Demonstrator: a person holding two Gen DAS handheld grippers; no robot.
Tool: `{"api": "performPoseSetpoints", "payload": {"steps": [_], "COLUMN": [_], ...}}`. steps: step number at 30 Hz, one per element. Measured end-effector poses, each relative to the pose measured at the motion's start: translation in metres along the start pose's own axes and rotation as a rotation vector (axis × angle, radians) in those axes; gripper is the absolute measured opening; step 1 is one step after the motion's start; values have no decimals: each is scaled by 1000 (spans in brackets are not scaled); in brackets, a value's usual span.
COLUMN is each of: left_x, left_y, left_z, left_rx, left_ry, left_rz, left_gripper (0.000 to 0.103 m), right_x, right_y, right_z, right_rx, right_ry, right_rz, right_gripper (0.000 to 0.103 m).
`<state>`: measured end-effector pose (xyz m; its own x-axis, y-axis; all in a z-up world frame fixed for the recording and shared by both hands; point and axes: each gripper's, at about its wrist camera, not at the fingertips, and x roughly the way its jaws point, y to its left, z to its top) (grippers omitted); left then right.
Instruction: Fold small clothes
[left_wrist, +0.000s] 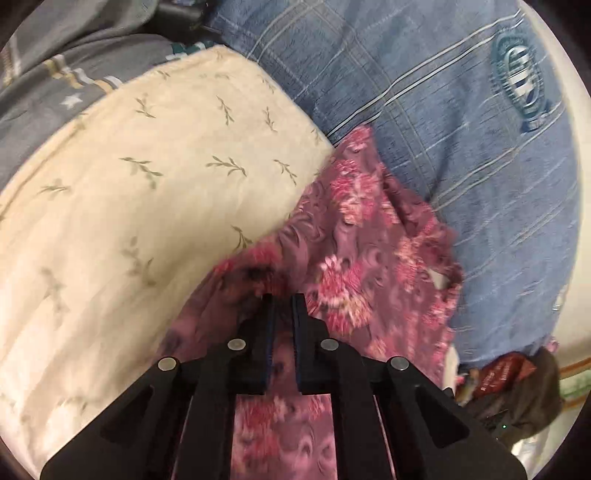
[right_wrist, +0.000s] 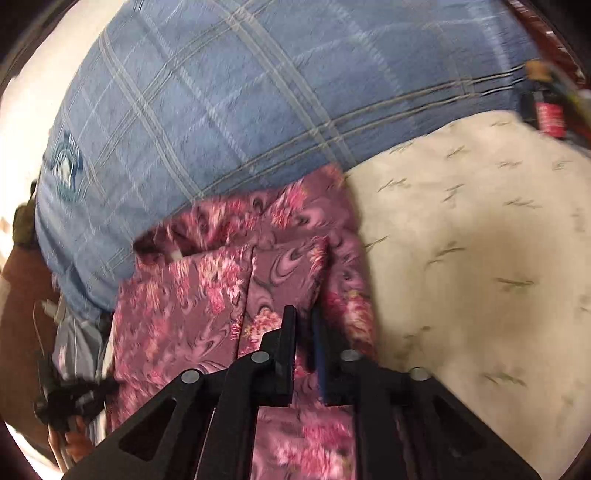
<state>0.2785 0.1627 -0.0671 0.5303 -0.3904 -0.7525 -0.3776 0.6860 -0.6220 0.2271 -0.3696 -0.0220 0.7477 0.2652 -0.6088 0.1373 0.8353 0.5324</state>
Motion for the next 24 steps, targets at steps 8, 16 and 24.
{"api": "performPoseSetpoints", "payload": {"steps": [8,16,24], "left_x": [39,0,-64], "left_y": [-41,-28,39], "left_z": [-3,-18,-75], "left_rx": [162,245,270], "left_ry": [71,206,323], "left_rz": [91,76,171], "left_gripper": [44,52,67], "right_x": [32,-47,-142], "right_y": [-3,-15,-87], "right_z": [-16,-31,-114], "right_rx": [3,-38,-60], "right_ry": [109,155,231], "right_rz": [40,-9,-114], "right_gripper": [2,23,36]}}
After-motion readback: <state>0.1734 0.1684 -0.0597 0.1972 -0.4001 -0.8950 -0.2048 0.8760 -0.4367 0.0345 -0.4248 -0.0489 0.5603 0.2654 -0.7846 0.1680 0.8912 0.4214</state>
